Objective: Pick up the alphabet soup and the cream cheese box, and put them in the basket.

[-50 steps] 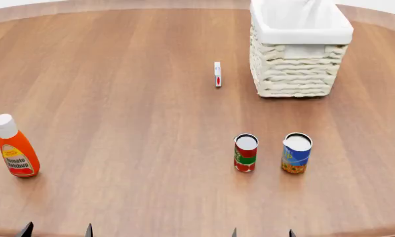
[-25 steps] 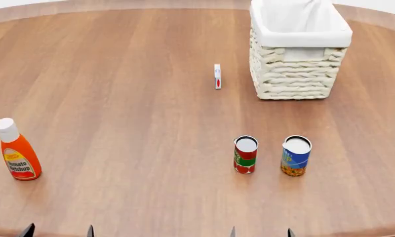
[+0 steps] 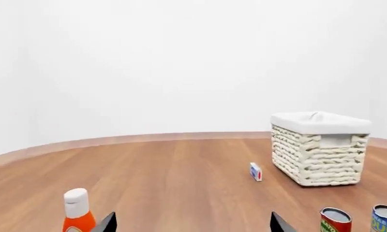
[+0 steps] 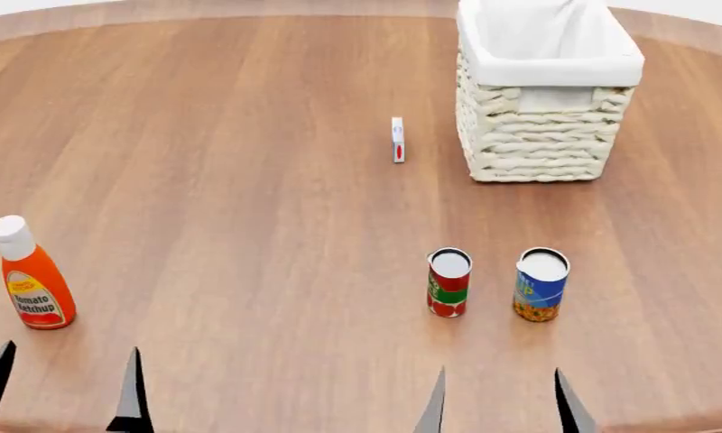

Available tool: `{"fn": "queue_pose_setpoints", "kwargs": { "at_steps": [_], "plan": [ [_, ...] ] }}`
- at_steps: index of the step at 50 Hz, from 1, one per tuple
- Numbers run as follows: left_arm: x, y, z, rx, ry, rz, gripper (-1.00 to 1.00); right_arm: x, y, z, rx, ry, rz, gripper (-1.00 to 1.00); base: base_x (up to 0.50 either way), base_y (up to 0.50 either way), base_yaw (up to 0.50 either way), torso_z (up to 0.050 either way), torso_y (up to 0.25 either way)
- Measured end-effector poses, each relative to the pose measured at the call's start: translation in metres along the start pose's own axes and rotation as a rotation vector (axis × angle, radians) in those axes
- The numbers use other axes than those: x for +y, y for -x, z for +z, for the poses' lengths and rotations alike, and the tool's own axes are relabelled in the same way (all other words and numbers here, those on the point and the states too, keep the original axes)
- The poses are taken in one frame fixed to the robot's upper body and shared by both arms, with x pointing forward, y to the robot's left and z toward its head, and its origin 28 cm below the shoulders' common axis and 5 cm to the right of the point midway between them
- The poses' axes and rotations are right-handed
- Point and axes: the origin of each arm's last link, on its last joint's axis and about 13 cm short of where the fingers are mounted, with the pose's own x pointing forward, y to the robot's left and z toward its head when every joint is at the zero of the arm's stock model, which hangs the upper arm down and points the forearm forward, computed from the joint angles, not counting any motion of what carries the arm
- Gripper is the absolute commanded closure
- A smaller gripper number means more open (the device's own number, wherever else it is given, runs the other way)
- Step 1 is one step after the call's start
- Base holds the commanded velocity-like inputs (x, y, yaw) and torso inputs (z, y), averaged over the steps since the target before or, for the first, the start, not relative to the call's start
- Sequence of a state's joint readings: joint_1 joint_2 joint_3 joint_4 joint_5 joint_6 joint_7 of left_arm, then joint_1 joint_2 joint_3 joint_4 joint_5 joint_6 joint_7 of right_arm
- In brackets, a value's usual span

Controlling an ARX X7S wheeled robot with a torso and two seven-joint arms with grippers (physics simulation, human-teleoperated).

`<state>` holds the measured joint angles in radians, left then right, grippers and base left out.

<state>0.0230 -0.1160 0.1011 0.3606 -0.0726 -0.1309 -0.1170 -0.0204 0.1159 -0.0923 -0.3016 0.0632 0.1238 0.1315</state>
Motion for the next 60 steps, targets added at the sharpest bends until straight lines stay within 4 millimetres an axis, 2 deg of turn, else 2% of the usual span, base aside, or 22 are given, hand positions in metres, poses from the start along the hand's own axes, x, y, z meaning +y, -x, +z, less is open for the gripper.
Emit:
{"fn": "queue_pose_setpoints", "kwargs": {
  "at_steps": [32, 44, 60],
  "plan": [
    [0.001, 0.013, 0.067, -0.314, -0.044, -0.017, -1.00, -0.002, 0.012, 0.071, -0.333, 0.109, -0.020, -1.00, 0.00, 0.00, 0.00, 0.000, 0.000],
    [0.002, 0.020, 0.089, -0.405, -0.035, -0.019, -1.00, -0.003, 0.018, 0.081, -0.413, 0.125, -0.033, -1.00, 0.00, 0.00, 0.00, 0.000, 0.000],
    [0.002, 0.023, 0.095, -0.434, -0.035, -0.012, -1.00, -0.004, 0.021, 0.085, -0.445, 0.134, -0.040, -1.00, 0.00, 0.00, 0.00, 0.000, 0.000]
  ]
}}
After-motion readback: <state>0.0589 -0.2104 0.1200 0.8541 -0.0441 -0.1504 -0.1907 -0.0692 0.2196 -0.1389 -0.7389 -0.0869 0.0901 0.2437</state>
